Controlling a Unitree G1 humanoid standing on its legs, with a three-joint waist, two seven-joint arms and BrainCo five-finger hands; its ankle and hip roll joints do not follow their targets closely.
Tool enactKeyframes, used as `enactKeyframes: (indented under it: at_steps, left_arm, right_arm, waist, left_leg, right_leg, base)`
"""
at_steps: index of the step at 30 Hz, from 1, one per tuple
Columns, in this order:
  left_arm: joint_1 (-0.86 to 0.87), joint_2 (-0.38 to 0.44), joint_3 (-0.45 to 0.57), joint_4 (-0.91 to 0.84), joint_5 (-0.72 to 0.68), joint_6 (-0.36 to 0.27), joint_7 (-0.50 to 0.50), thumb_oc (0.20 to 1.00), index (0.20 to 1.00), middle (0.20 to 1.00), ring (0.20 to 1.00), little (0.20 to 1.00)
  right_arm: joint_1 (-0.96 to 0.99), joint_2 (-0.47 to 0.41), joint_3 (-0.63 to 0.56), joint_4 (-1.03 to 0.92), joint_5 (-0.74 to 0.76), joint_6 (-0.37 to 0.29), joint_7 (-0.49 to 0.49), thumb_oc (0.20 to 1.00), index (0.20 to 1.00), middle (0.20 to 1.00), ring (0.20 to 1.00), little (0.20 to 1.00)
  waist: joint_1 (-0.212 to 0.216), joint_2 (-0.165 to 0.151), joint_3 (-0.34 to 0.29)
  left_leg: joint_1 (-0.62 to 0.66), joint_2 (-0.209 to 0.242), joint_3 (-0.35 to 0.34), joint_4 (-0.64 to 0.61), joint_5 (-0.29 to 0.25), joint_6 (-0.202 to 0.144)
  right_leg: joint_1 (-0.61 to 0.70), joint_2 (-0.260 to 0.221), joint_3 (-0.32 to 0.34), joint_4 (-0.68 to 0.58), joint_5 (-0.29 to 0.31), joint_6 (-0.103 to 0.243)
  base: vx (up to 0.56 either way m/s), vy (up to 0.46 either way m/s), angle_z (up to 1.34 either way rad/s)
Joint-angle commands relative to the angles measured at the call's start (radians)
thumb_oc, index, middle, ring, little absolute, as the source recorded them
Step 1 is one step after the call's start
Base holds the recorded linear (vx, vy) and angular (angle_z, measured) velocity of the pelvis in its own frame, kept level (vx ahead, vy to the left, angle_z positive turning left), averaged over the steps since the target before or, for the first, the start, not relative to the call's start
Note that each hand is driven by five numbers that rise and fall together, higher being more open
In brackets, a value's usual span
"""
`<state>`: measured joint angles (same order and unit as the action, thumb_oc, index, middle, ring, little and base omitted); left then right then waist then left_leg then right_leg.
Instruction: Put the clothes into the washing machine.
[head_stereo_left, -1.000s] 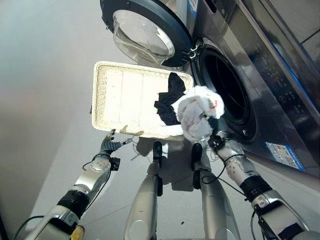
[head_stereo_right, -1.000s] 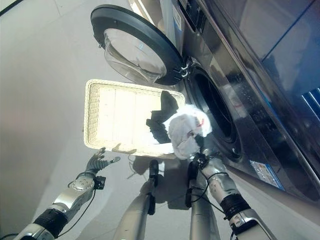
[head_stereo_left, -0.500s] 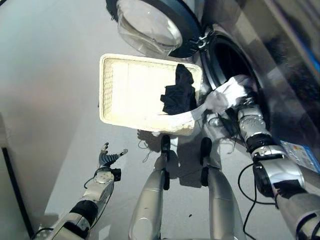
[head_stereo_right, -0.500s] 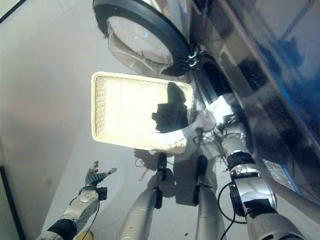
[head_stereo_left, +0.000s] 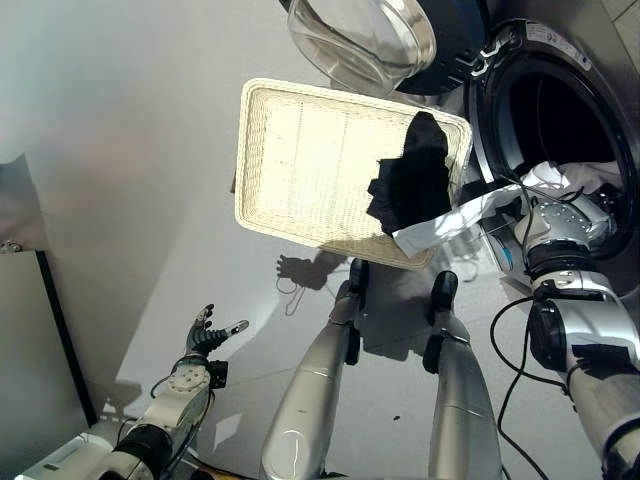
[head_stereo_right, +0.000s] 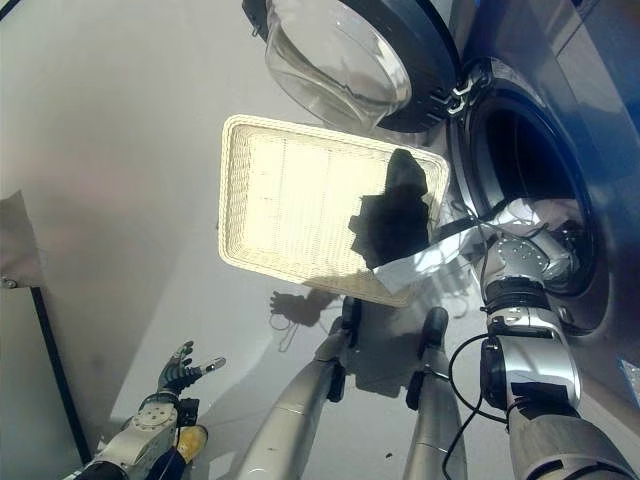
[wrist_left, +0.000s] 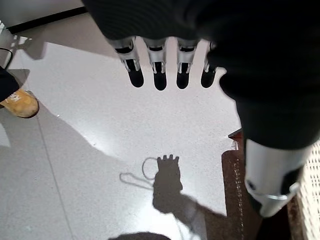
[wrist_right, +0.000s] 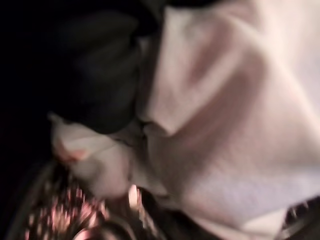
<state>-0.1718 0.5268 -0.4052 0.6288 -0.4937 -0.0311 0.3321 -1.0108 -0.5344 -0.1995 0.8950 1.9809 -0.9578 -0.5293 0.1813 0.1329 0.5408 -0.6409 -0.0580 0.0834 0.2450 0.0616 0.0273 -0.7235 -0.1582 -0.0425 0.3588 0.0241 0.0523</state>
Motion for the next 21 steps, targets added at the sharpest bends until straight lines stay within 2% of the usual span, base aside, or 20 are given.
enactKeyframes:
  at_steps: [1,2,3,4,5,6,7,8,9,10,11,13,14,16,17,18,21]
  left_arm:
    - [0.055,-0.056,0.061,0.078,-0.010,0.023,-0.021,1.000,1.000,1.000,1.000,1.000]
    - [0.052,-0.055,0.052,0.079,-0.004,0.029,-0.028,1.000,1.000,1.000,1.000,1.000]
    - [0.048,-0.057,0.047,0.077,-0.008,0.032,-0.029,1.000,1.000,1.000,1.000,1.000]
    - [0.042,-0.063,0.039,0.072,-0.005,0.042,-0.030,1.000,1.000,1.000,1.000,1.000]
    - [0.030,-0.063,0.018,0.058,0.002,0.061,-0.025,1.000,1.000,1.000,1.000,1.000]
    - [0.028,-0.061,0.017,0.054,-0.001,0.066,-0.022,1.000,1.000,1.000,1.000,1.000]
    - [0.018,-0.056,0.005,0.044,-0.008,0.079,-0.020,1.000,1.000,1.000,1.000,1.000]
    - [0.009,-0.054,-0.003,0.036,-0.015,0.086,-0.013,1.000,1.000,1.000,1.000,1.000]
    - [0.001,-0.057,-0.010,0.031,-0.014,0.093,-0.008,1.000,1.000,1.000,1.000,1.000]
    - [-0.004,-0.053,-0.016,0.029,-0.017,0.093,-0.008,1.000,1.000,1.000,1.000,1.000]
    - [-0.011,-0.051,-0.020,0.025,-0.024,0.094,-0.005,1.000,1.000,1.000,1.000,1.000]
    - [-0.012,-0.052,-0.024,0.023,-0.025,0.092,-0.003,1.000,1.000,1.000,1.000,1.000]
    - [-0.014,-0.056,-0.035,0.021,-0.026,0.088,0.010,1.000,1.000,1.000,1.000,1.000]
    - [-0.017,-0.064,-0.046,0.025,-0.024,0.083,0.013,1.000,1.000,1.000,1.000,1.000]
    - [-0.021,-0.066,-0.044,0.027,-0.021,0.083,0.013,1.000,1.000,1.000,1.000,1.000]
    - [-0.016,-0.074,-0.049,0.033,-0.018,0.075,0.014,1.000,1.000,1.000,1.000,1.000]
    - [-0.026,-0.092,-0.050,0.050,-0.011,0.065,0.018,1.000,1.000,1.000,1.000,1.000]
  right_arm:
    - [0.146,-0.496,-0.171,-0.038,-0.009,-0.291,-0.078,1.000,1.000,1.000,1.000,1.000]
    - [0.179,-0.454,-0.186,-0.060,-0.009,-0.184,-0.104,1.000,1.000,1.000,1.000,1.000]
    - [0.182,-0.435,-0.181,-0.063,-0.009,-0.147,-0.110,1.000,1.000,1.000,1.000,1.000]
    - [0.181,-0.380,-0.170,-0.100,-0.009,-0.064,-0.117,1.000,1.000,1.000,1.000,1.000]
    - [0.182,-0.299,-0.148,-0.120,-0.009,0.067,-0.072,1.000,1.000,1.000,1.000,1.000]
    - [0.182,-0.285,-0.146,-0.120,-0.009,0.105,-0.053,1.000,1.000,1.000,1.000,1.000]
    - [0.182,-0.234,-0.121,-0.126,-0.009,0.218,-0.004,1.000,1.000,1.000,1.000,1.000]
    - [0.176,-0.195,-0.109,-0.127,-0.009,0.272,0.034,1.000,1.000,1.000,1.000,1.000]
    - [0.176,-0.160,-0.095,-0.120,-0.009,0.374,0.095,1.000,1.000,1.000,1.000,1.000]
    - [0.175,-0.144,-0.075,-0.116,-0.009,0.446,0.151,1.000,1.000,1.000,1.000,1.000]
    - [0.166,-0.132,-0.055,-0.106,-0.009,0.498,0.208,1.000,1.000,1.000,1.000,1.000]
    - [0.164,-0.125,-0.032,-0.092,-0.009,0.538,0.282,1.000,1.000,1.000,1.000,1.000]
    - [0.174,-0.129,0.020,-0.035,-0.042,0.545,0.395,1.000,1.000,1.000,1.000,1.000]
    - [0.157,-0.119,0.036,-0.017,-0.194,0.503,0.414,1.000,1.000,1.000,1.000,1.000]
    - [0.144,-0.117,0.047,-0.016,-0.249,0.462,0.436,1.000,1.000,1.000,1.000,1.000]
    - [0.144,-0.108,0.049,-0.019,-0.306,0.413,0.437,1.000,1.000,1.000,1.000,1.000]
    - [0.143,-0.084,0.047,-0.046,-0.343,0.364,0.457,1.000,1.000,1.000,1.000,1.000]
  waist:
    - [-0.157,0.085,-0.021]
    - [-0.153,0.085,-0.021]
    - [-0.150,0.088,-0.021]
    - [-0.144,0.093,-0.021]
    - [-0.137,0.095,-0.021]
    - [-0.136,0.095,-0.021]
    - [-0.130,0.095,-0.021]
    - [-0.127,0.096,-0.021]
    - [-0.125,0.096,-0.021]
    - [-0.122,0.096,-0.021]
    - [-0.118,0.096,-0.021]
    - [-0.115,0.094,-0.021]
    - [-0.113,0.090,-0.021]
    - [-0.112,0.089,-0.021]
    - [-0.108,0.090,-0.021]
    - [-0.109,0.086,-0.021]
    - [-0.109,0.085,-0.021]
  left_leg:
    - [0.056,0.001,-0.053,-0.067,0.033,-0.078]
    - [0.062,-0.001,-0.050,-0.066,0.031,-0.078]
    - [0.062,-0.002,-0.050,-0.066,0.031,-0.077]
    - [0.072,-0.009,-0.049,-0.066,0.020,-0.076]
    - [0.070,-0.011,-0.049,-0.069,0.021,-0.073]
    - [0.063,-0.009,-0.049,-0.070,0.029,-0.072]
    - [0.066,-0.013,-0.050,-0.068,0.021,-0.072]
    - [0.054,-0.011,-0.049,-0.070,0.035,-0.070]
    - [0.051,-0.014,-0.051,-0.071,0.033,-0.067]
    - [0.054,-0.016,-0.049,-0.073,0.025,-0.066]
    - [0.041,-0.014,-0.048,-0.078,0.039,-0.066]
    - [0.034,-0.013,-0.047,-0.080,0.042,-0.066]
    - [0.028,-0.015,-0.050,-0.086,0.043,-0.063]
    - [0.032,-0.018,-0.049,-0.093,0.035,-0.063]
    - [0.022,-0.015,-0.048,-0.099,0.048,-0.062]
    - [0.030,-0.018,-0.050,-0.102,0.037,-0.062]
    - [0.018,-0.013,-0.047,-0.111,0.050,-0.062]
  right_leg:
    - [0.044,0.116,-0.065,0.065,-0.082,-0.020]
    - [0.052,0.113,-0.065,0.062,-0.082,-0.019]
    - [0.053,0.112,-0.065,0.061,-0.082,-0.019]
    - [0.063,0.108,-0.064,0.061,-0.096,-0.018]
    - [0.065,0.104,-0.069,0.055,-0.093,-0.017]
    - [0.060,0.104,-0.072,0.051,-0.082,-0.018]
    - [0.067,0.100,-0.074,0.049,-0.089,-0.017]
    - [0.060,0.103,-0.078,0.041,-0.072,-0.019]
    - [0.057,0.101,-0.080,0.041,-0.074,-0.017]
    - [0.060,0.099,-0.082,0.043,-0.083,-0.015]
    - [0.050,0.102,-0.087,0.033,-0.066,-0.017]
    - [0.045,0.105,-0.088,0.028,-0.061,-0.017]
    - [0.041,0.109,-0.088,0.021,-0.058,-0.015]
    - [0.043,0.109,-0.089,0.018,-0.065,-0.012]
    - [0.035,0.114,-0.092,0.008,-0.048,-0.014]
    - [0.040,0.114,-0.090,0.011,-0.062,-0.012]
    - [0.030,0.120,-0.093,-0.001,-0.044,-0.011]
  base:
    - [0.03,-0.009,0.07]
    - [0.02,-0.004,0.07]
    - [0.03,-0.034,0.08]
    - [0.02,-0.047,0.08]
    - [-0.01,-0.049,0.06]
    - [-0.01,-0.068,0.04]
    - [-0.03,-0.055,0.00]
    - [-0.01,-0.075,-0.03]
    - [-0.02,-0.059,-0.05]
    - [-0.04,-0.050,-0.15]
    - [-0.05,-0.031,-0.16]
    - [-0.05,-0.025,-0.14]
    - [-0.05,-0.039,-0.14]
    - [-0.03,-0.027,-0.16]
    - [-0.01,0.002,-0.08]
    - [-0.06,0.018,-0.03]
    - [-0.05,0.025,0.07]
